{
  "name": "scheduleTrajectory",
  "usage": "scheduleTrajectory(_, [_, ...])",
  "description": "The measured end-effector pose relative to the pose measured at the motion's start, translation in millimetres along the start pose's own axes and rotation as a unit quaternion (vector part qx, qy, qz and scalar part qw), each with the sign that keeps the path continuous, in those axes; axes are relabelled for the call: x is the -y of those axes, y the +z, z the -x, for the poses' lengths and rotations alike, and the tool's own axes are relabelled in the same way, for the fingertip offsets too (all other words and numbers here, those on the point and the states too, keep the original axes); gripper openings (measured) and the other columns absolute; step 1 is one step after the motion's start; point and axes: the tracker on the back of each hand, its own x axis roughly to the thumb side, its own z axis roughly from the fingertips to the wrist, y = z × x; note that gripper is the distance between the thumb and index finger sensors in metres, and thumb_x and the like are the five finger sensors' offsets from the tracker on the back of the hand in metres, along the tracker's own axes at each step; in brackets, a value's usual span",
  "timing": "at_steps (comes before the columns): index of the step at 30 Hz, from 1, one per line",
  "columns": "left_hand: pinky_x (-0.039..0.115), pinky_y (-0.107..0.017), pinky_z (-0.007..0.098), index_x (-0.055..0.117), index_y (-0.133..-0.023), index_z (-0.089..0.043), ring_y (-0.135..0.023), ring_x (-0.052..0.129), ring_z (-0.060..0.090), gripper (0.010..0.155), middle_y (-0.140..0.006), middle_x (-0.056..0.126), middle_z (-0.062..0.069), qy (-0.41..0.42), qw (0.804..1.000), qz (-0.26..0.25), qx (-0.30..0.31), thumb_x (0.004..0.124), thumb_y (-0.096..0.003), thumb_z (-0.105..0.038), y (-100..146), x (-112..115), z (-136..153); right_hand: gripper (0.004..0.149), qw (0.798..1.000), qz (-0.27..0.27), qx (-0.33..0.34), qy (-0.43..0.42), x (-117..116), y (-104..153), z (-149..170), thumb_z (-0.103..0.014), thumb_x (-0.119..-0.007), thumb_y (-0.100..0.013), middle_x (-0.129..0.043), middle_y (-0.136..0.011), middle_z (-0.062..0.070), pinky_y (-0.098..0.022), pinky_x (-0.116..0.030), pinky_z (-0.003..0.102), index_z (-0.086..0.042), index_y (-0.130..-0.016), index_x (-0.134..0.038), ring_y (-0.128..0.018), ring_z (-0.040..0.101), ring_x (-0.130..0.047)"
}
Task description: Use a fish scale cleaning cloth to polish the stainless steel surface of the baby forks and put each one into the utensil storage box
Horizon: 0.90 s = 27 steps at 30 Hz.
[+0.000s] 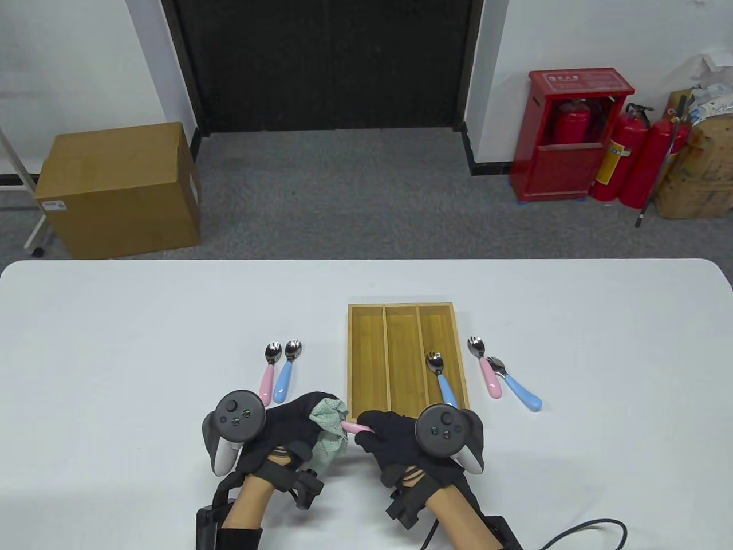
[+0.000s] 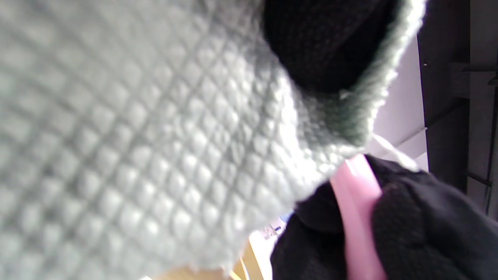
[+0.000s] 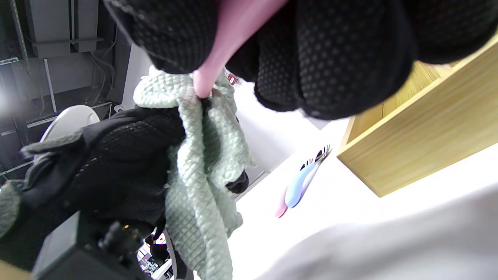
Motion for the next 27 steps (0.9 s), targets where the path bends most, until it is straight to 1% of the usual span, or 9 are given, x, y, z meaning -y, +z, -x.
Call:
scheduleTrajectory(8, [0.087, -0.046, 0.047, 0.095, -0.080, -0.026, -0.037, 0.113, 0.017, 0.044, -0.052, 0.112, 0.002, -0.021, 0.999, -0.039, -0.016, 0.089, -0.0398, -0.042, 2.2, -3.6, 2.8, 0.049, 1.000, -0.010, 0.001, 0.006, -3.3, -1.4, -2.0, -0.036, -0.080, -0.041, -0.095, -0.056, 0.023, -0.030, -0.078, 0.058, -0.008, -0.081, -0.082, -0.024, 0.032, -0.095])
scheduleTrajectory(12, [0.087, -0.046, 0.047, 0.095, -0.080, -0.026, -0.039, 0.113, 0.017, 0.043, -0.053, 0.111, 0.001, -0.030, 0.998, -0.054, -0.019, 0.088, -0.0402, -0.042, 3.4, -4.9, 2.7, 0.050, 1.000, -0.014, 0.001, 0.008, -4.2, -1.9, -2.4, -0.036, -0.080, -0.041, -0.095, -0.055, 0.023, -0.030, -0.078, 0.058, -0.007, -0.082, -0.081, -0.024, 0.032, -0.095])
scheduleTrajectory(27, [0.086, -0.048, 0.047, 0.093, -0.080, -0.026, -0.042, 0.113, 0.018, 0.042, -0.055, 0.110, -0.001, -0.040, 0.996, -0.081, -0.027, 0.089, -0.0410, -0.041, 6.4, -8.7, 6.0, 0.051, 1.000, -0.017, 0.002, 0.011, -5.1, -1.9, -2.9, -0.036, -0.080, -0.041, -0.095, -0.054, 0.023, -0.030, -0.078, 0.058, -0.006, -0.082, -0.081, -0.023, 0.032, -0.095])
